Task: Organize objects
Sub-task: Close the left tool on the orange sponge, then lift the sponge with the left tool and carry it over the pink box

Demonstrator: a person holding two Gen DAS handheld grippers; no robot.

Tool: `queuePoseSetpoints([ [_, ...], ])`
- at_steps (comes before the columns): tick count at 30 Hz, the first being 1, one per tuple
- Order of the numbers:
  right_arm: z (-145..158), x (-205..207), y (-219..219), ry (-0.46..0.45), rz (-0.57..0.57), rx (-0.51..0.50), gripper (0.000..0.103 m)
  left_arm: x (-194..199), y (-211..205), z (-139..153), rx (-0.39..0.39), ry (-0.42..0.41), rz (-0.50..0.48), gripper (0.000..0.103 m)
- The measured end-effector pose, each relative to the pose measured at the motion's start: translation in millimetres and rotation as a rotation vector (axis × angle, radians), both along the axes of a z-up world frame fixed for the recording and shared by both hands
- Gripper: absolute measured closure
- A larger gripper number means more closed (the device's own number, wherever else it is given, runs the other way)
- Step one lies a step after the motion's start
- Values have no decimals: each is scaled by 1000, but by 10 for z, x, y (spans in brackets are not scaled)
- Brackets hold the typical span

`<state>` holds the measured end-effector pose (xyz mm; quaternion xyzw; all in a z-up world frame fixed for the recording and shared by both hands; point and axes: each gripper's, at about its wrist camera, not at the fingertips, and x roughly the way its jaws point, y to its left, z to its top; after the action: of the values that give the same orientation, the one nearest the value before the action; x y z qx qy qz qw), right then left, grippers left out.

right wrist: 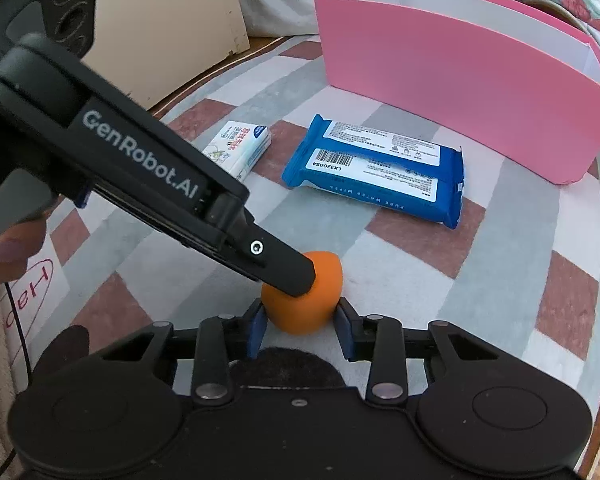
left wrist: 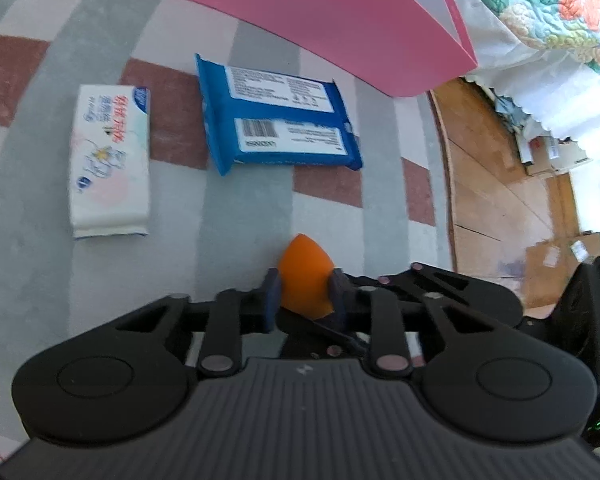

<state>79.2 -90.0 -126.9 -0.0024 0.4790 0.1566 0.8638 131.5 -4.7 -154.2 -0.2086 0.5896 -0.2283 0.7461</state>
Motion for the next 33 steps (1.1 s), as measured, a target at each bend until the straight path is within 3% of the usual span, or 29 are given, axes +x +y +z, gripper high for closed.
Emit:
queuePoseSetpoints([
  [15, 268, -133, 36, -105, 26, -94, 62, -131, 8, 270, -58, -92, 5, 81],
  [24, 553, -179, -27, -162, 30, -94, 62, -233, -61, 645, -33, -215, -49, 81],
  [33, 796, -217, -79, -190, 39, -127, 62, -276, -168, 932, -26, -257, -77, 80],
])
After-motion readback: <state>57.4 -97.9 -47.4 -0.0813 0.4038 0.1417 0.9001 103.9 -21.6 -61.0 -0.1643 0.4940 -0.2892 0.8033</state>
